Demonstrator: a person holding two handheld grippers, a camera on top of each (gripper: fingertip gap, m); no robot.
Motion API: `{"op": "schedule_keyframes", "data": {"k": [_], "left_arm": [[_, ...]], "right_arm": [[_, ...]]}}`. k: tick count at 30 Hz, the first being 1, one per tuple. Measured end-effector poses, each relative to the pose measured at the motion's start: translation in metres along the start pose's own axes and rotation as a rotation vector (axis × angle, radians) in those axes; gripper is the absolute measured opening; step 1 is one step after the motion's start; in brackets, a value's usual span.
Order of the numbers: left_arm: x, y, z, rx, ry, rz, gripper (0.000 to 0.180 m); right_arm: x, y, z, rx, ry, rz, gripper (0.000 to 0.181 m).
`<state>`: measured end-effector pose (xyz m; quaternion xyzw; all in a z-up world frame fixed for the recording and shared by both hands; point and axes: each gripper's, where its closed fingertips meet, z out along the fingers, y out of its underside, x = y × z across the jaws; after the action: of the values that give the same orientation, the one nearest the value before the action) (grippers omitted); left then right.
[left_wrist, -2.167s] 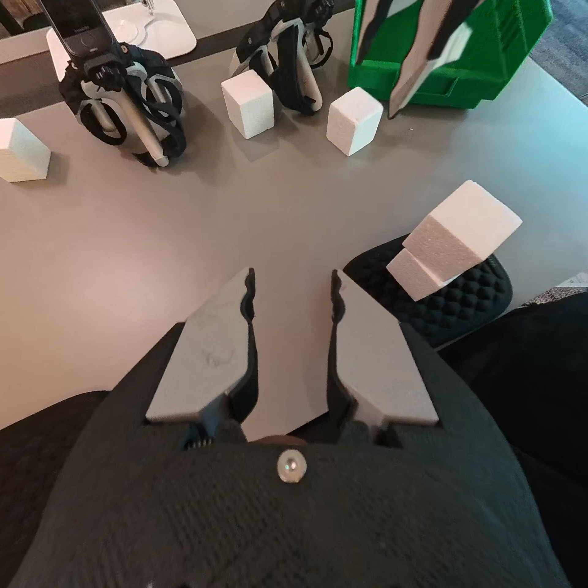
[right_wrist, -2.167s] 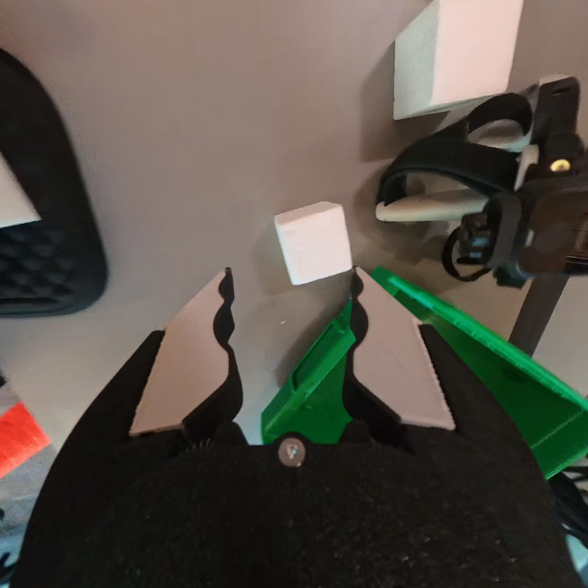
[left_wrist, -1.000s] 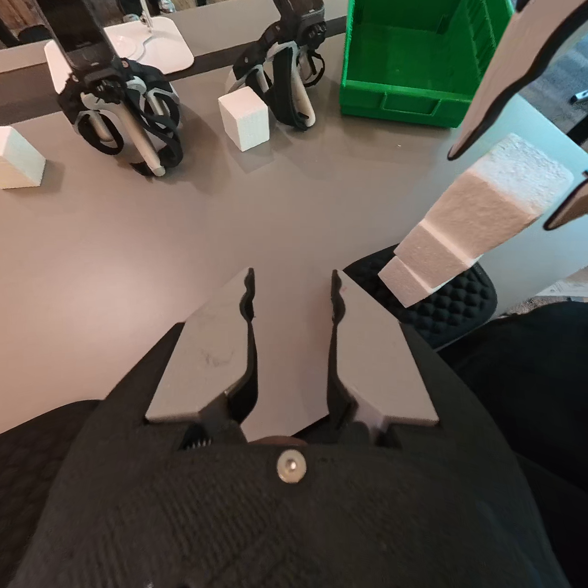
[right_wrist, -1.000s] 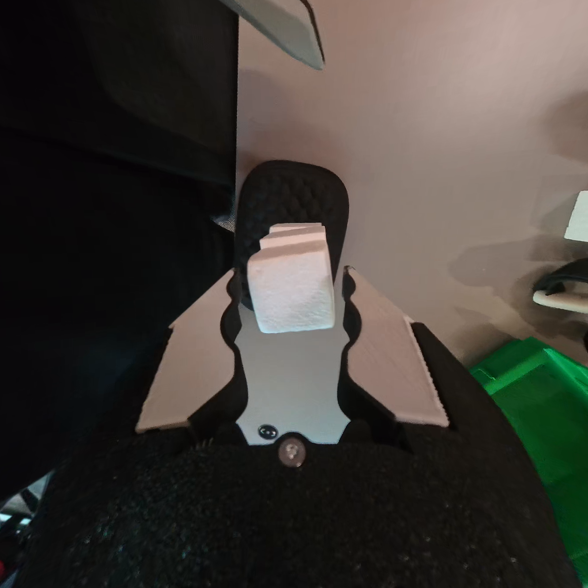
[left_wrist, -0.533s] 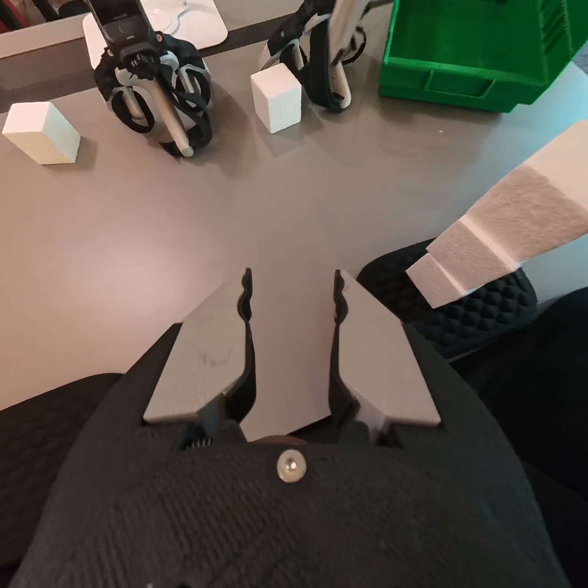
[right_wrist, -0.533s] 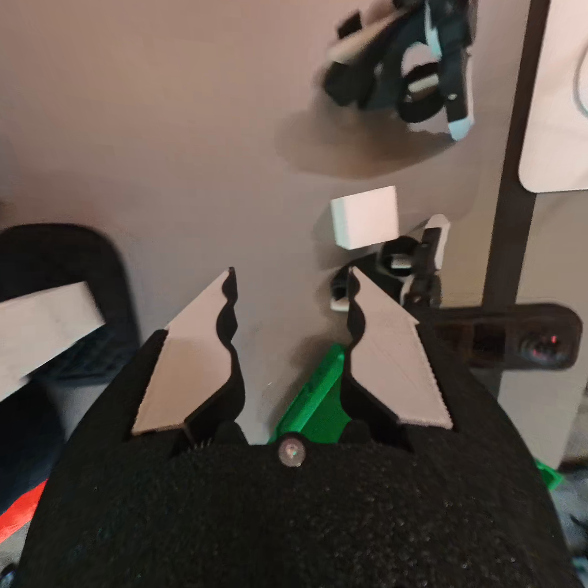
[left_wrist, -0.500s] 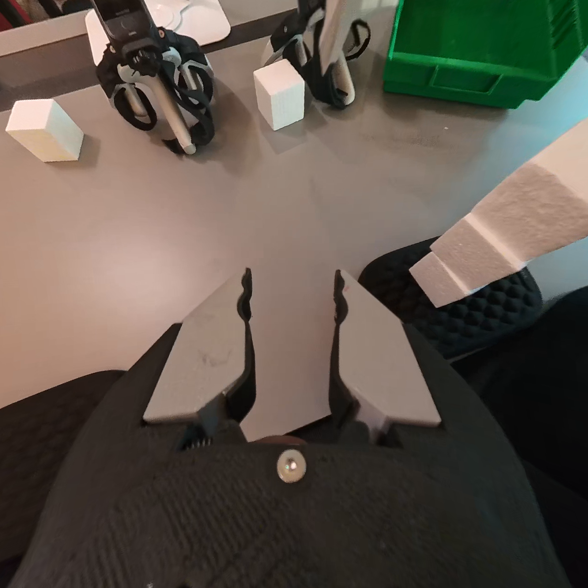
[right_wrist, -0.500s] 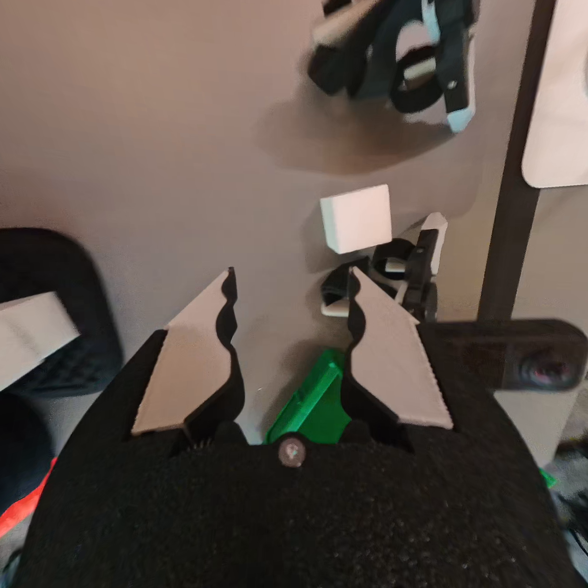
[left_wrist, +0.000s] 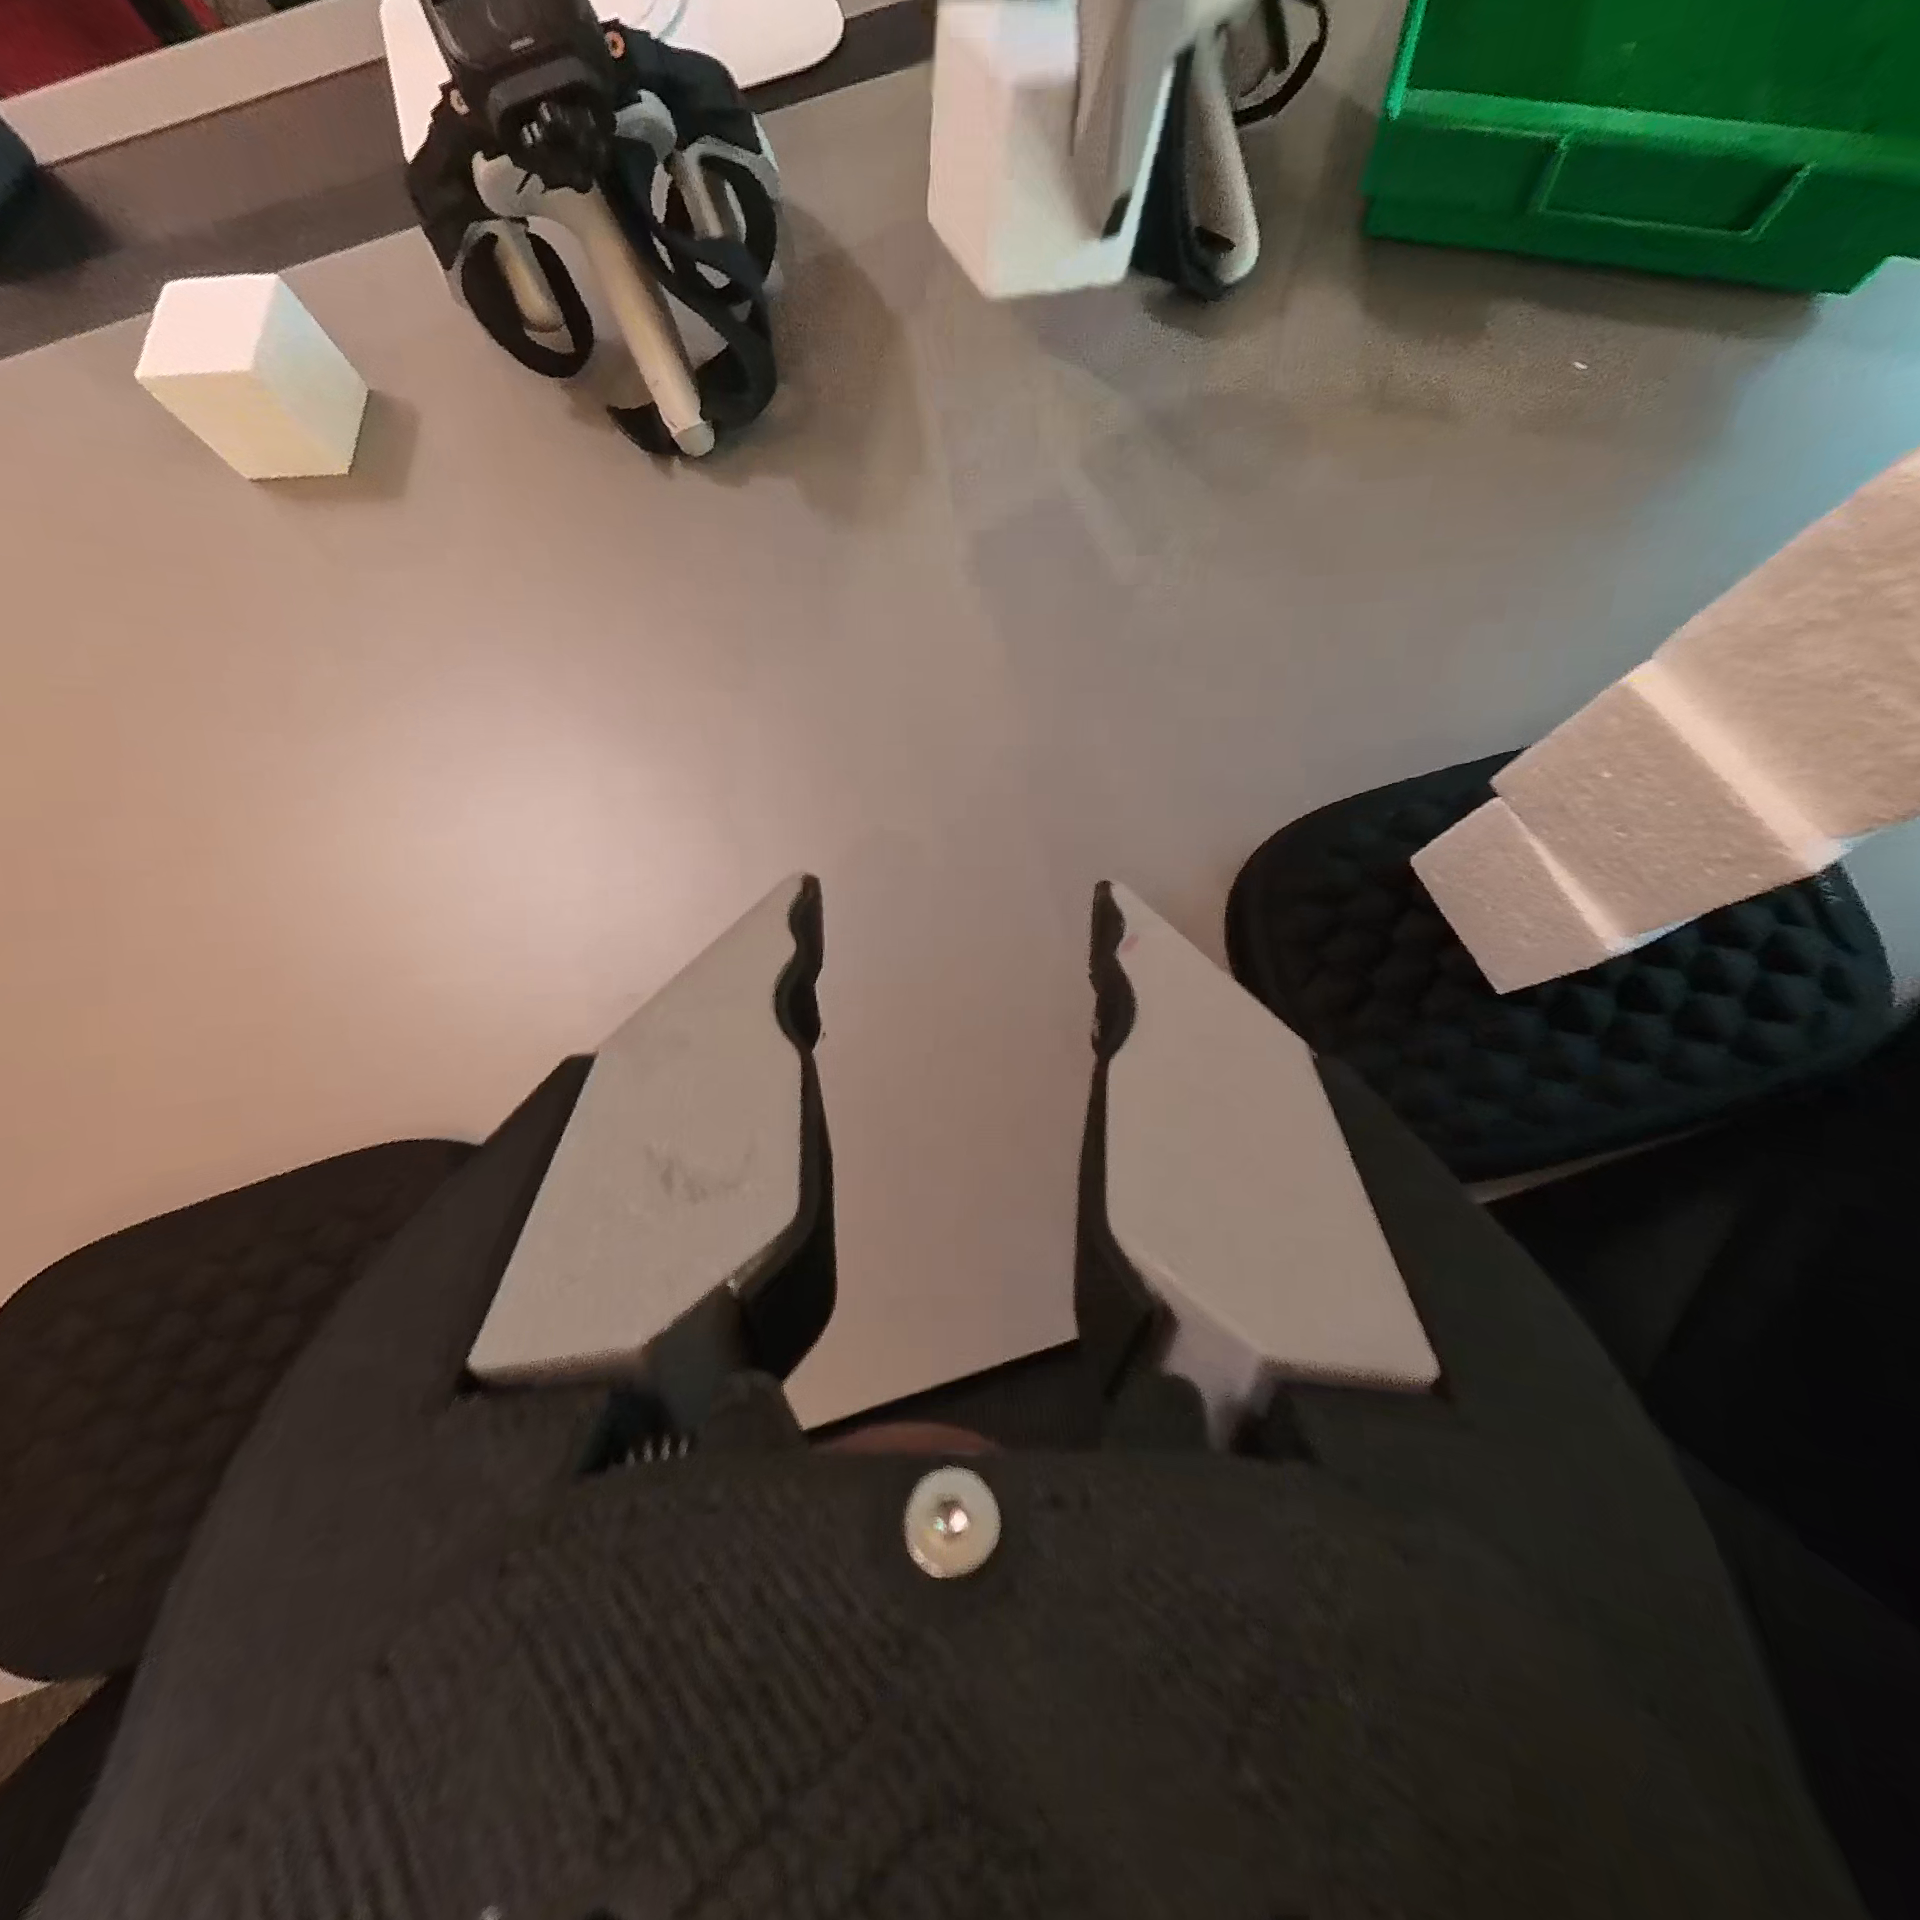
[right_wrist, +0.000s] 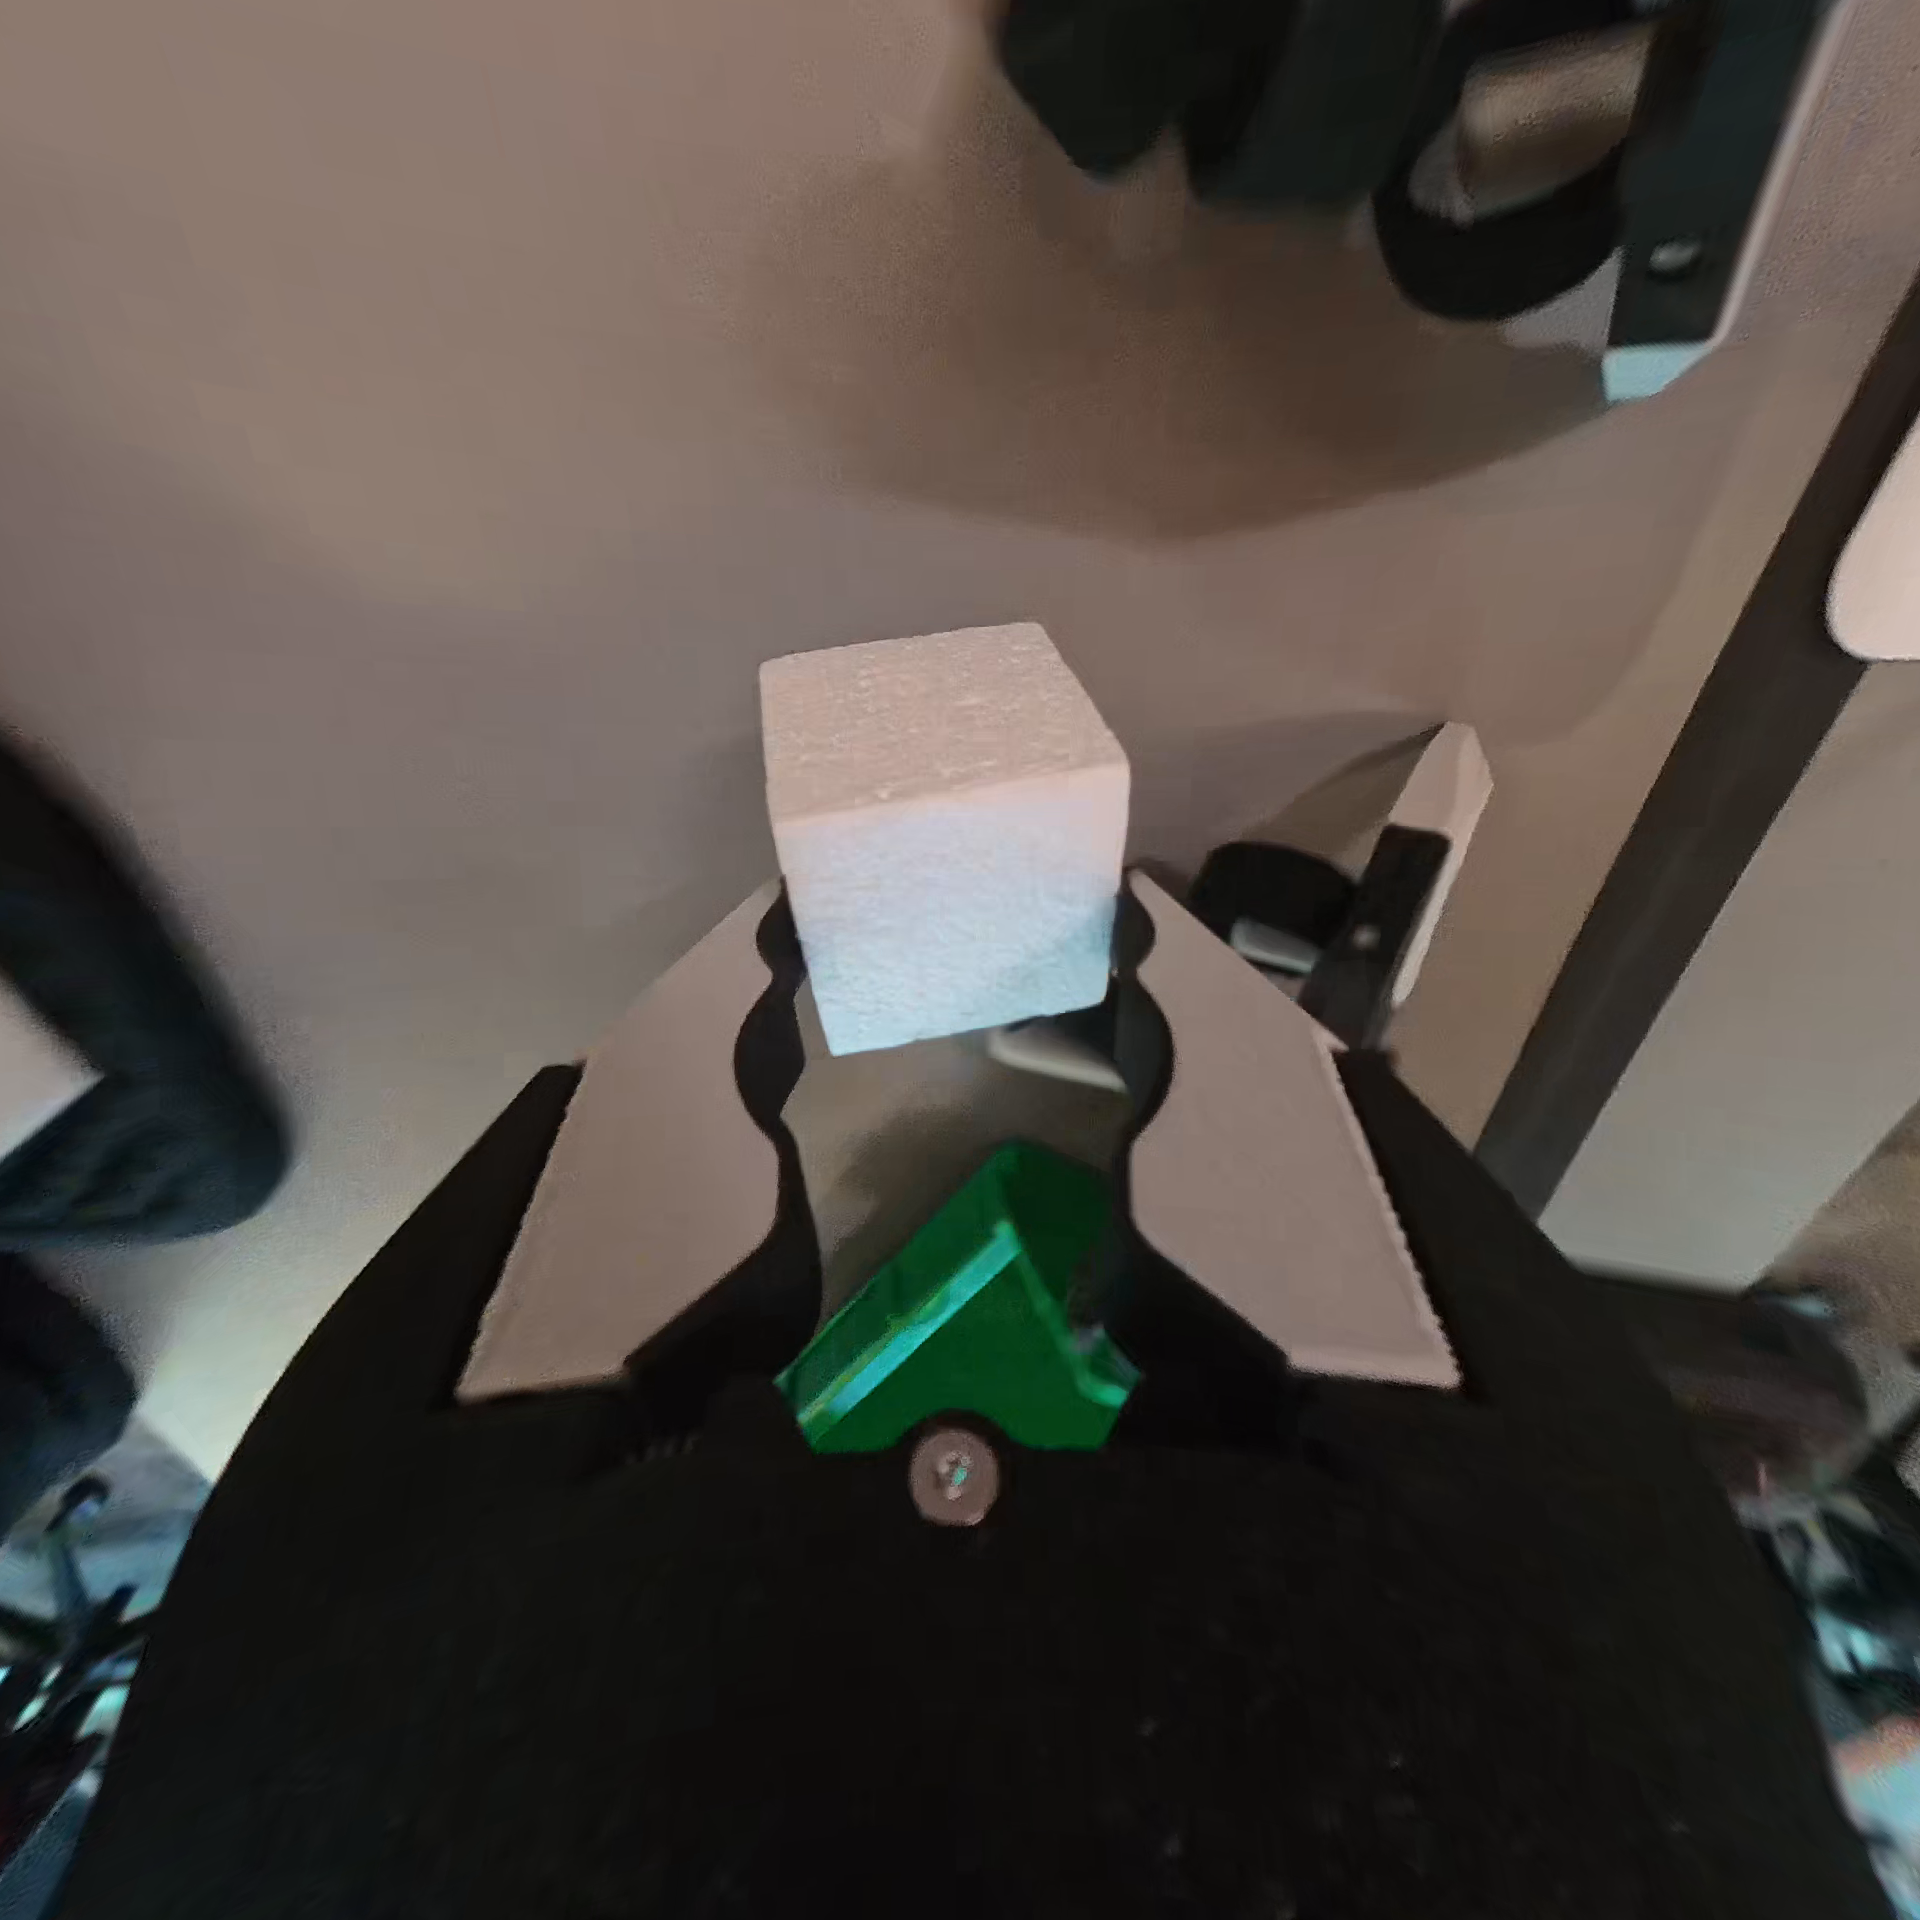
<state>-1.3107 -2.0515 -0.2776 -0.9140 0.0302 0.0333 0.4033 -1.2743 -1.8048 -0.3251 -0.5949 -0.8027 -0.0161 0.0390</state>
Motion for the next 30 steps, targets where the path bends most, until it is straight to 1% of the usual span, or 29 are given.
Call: {"op": "schedule_keyframes", "data": {"k": [3,5,9,11,14,20,25,30], "left_arm": [[0.003,-0.002,0.002,0.001,0.019,0.012,0.048],[0.005,-0.004,0.004,0.005,0.037,0.013,0.047],[0.014,-0.008,0.003,0.027,0.099,0.01,0.046],[0.018,-0.011,0.001,0.041,0.133,0.013,0.045],[0.024,-0.013,-0.001,0.055,0.165,0.024,0.045],[0.033,-0.016,-0.008,0.093,0.216,0.037,0.045],[0.036,-0.018,-0.01,0.105,0.243,0.025,0.046],[0.034,-0.015,-0.007,0.077,0.244,0.006,0.049]], "right_arm": [[-0.06,0.008,-0.072,0.147,-0.057,-0.072,0.058],[-0.104,0.024,-0.109,0.181,-0.057,-0.15,0.058],[-0.169,0.051,-0.139,0.146,-0.005,-0.224,0.059],[-0.191,0.057,-0.141,0.117,0.021,-0.225,0.059],[-0.218,0.063,-0.139,0.069,0.002,-0.208,0.059],[-0.23,0.07,-0.119,-0.047,0.044,-0.186,0.059],[-0.235,0.066,-0.128,-0.024,0.03,-0.157,0.062],[-0.23,0.07,-0.15,0.072,-0.018,-0.095,0.065]]}}
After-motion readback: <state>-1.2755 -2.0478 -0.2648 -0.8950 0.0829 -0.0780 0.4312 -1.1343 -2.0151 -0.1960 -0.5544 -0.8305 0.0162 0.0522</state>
